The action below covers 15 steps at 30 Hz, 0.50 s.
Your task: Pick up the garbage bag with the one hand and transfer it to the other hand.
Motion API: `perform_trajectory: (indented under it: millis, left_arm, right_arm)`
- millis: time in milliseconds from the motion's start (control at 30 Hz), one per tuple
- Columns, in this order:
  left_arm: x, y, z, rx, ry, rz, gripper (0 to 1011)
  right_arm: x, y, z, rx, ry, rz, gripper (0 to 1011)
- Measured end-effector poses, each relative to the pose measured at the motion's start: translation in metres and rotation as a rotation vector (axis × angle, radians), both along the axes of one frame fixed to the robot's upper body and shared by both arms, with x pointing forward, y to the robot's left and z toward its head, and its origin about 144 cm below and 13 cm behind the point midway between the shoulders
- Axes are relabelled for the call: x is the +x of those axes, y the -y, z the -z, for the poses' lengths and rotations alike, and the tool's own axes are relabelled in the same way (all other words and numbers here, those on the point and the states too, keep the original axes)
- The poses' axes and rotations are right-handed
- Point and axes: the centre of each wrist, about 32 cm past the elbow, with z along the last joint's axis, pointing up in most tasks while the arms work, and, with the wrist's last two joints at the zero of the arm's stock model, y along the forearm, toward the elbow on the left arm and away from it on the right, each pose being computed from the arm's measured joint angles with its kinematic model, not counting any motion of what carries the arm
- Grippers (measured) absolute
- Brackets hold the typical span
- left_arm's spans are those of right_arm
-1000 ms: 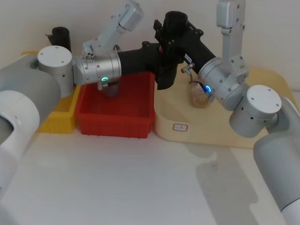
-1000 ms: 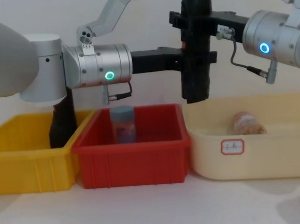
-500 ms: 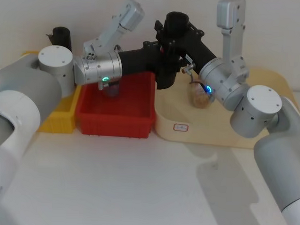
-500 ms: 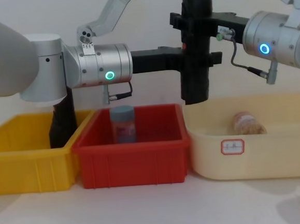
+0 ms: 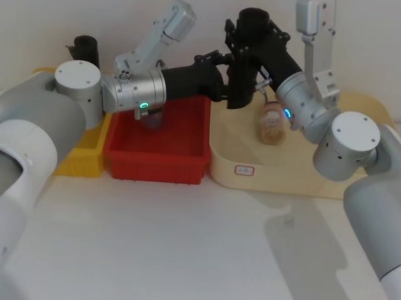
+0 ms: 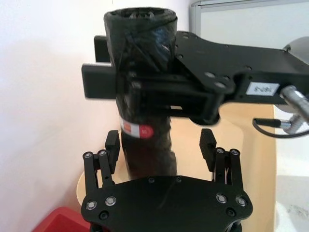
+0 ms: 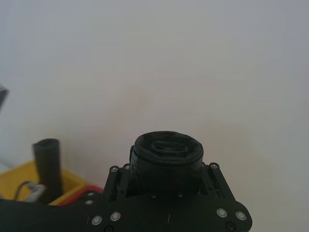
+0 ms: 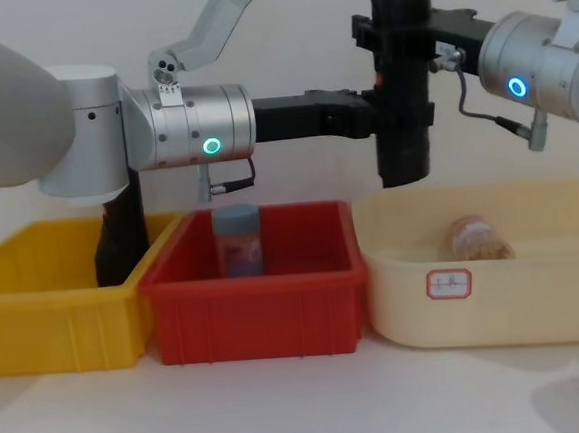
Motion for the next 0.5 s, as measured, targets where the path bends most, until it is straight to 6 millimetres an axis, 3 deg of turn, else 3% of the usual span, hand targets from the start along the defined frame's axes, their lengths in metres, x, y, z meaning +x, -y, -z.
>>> perform_trajectory:
  millis: [500]
  left_arm:
    - [0.0,0.0,0.0,0.0,-0.001,-0.001,1001]
  right_arm:
    - [0.0082,0.0077,-0.0033,-0.057,0.061,0.219,538]
